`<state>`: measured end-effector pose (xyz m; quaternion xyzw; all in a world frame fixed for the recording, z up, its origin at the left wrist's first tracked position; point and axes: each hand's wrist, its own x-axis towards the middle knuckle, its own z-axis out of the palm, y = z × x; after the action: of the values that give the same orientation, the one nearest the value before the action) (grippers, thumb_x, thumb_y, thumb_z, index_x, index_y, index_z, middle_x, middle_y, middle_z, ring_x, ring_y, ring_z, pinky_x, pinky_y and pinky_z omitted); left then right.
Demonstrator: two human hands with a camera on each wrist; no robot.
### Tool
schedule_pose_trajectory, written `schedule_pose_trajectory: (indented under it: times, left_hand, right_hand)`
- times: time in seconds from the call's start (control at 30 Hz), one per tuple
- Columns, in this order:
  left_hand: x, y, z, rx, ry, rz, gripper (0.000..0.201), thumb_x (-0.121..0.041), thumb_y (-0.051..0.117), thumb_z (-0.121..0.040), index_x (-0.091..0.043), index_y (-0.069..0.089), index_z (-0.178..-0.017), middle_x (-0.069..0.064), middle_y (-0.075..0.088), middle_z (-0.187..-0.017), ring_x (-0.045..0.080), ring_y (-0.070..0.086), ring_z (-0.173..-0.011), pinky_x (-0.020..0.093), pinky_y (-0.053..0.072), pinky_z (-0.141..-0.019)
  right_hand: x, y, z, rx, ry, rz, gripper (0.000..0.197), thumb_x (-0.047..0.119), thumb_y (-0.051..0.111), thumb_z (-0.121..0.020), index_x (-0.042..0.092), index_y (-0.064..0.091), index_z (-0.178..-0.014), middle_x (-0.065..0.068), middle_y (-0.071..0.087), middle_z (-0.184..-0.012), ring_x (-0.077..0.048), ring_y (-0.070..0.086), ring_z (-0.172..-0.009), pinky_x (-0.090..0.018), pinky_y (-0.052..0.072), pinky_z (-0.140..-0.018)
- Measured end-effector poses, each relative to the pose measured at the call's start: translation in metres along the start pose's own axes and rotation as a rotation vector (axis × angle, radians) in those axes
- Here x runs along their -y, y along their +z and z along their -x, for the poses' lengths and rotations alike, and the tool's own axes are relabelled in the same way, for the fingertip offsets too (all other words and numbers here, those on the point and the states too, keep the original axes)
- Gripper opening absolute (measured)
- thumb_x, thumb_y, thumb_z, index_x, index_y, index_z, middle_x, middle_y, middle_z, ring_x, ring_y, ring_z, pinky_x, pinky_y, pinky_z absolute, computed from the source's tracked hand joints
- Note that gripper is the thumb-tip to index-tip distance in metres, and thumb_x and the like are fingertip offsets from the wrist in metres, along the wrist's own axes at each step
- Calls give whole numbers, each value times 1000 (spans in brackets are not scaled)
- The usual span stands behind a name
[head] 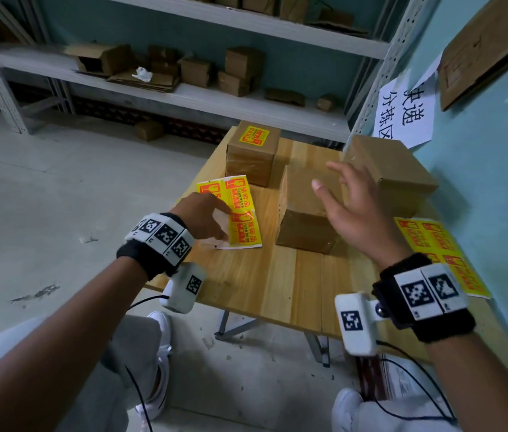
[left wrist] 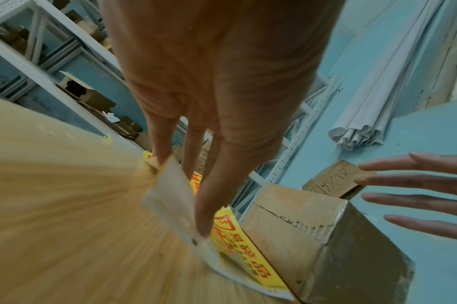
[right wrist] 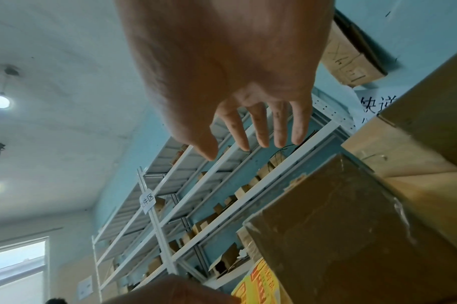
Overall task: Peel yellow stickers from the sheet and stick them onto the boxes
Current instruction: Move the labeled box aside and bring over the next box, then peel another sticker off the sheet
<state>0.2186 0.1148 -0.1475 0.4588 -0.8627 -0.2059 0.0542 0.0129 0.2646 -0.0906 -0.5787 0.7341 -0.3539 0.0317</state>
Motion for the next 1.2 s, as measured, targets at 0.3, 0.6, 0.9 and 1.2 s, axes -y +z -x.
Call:
schedule_pose_trajectory:
  times: [0.3, 0.6, 0.9, 1.2]
  left_hand:
    - [-3, -31, 5, -284, 95, 198, 31, -4, 77, -76, -17, 73, -104, -1, 54, -140, 18, 55, -117, 23, 45, -91]
    - [-52, -80, 35, -358, 387, 683, 40, -3, 79, -74, -26, 73, -106, -16, 58, -134, -1, 55, -120, 28, 49, -97]
    - [-97, -65, 18, -267, 230, 916, 97, -19, 85, -68, -31, 29, -147, -1, 42, -149, 16, 49, -129, 30, 52, -90]
    - [-132, -44, -12, -62, 114, 1237, 33, -14, 79, -77, -16, 67, -108, 3, 76, -102, 20, 74, -90, 40, 58, -84]
  right_hand:
    - [6, 28, -2, -11, -136, -127, 35, 33, 59, -96, 20, 58, -129, 1, 52, -126, -10, 53, -116, -31, 51, -95]
    - [23, 10, -23, 32, 316, -737, 46, 47, 68, -88, 17, 63, -122, 7, 72, -110, -3, 69, -96, -26, 51, -79]
    - [11, -24, -33, -163, 187, -793, 16, 19, 64, -96, 20, 73, -82, 10, 75, -75, -3, 70, -71, -20, 55, -65]
    - [-13, -28, -32, -124, 158, -757, 12, 19, 66, -94, 13, 75, -99, 2, 78, -89, -9, 73, -81, -27, 58, -78]
